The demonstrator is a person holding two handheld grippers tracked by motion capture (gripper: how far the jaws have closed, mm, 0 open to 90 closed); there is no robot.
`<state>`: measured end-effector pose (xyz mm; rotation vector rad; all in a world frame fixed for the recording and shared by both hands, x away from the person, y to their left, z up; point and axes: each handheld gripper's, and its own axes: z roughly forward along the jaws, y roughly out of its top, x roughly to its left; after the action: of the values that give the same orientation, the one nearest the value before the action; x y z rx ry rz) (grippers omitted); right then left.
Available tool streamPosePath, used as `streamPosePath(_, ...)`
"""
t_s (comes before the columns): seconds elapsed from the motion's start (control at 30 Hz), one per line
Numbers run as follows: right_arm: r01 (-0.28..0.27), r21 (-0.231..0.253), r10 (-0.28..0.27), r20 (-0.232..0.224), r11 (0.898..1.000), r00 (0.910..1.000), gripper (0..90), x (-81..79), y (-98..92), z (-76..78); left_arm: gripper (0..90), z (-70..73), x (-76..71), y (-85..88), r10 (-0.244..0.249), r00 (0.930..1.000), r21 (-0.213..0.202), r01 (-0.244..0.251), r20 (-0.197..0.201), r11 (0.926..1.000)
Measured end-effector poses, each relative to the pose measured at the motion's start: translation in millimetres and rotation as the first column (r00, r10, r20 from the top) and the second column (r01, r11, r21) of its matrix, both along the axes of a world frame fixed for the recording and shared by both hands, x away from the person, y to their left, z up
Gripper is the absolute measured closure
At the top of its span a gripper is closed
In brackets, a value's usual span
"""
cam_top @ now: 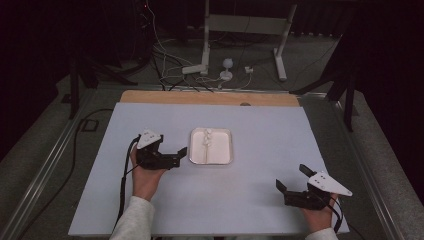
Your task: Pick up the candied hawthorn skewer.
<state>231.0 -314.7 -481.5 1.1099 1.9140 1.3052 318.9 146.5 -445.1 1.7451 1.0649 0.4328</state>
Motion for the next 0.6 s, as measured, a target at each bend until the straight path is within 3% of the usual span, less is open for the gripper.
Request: streamPosePath(0.6,-0.005,-0.003,0.005,-0.003,1.000,1.0000,0.0,0.5,0.2,-0.6,1.0,-15.5,18.1,-29.2,-0.028,0.9990,0.028,0.029,-0.036,0.9992)
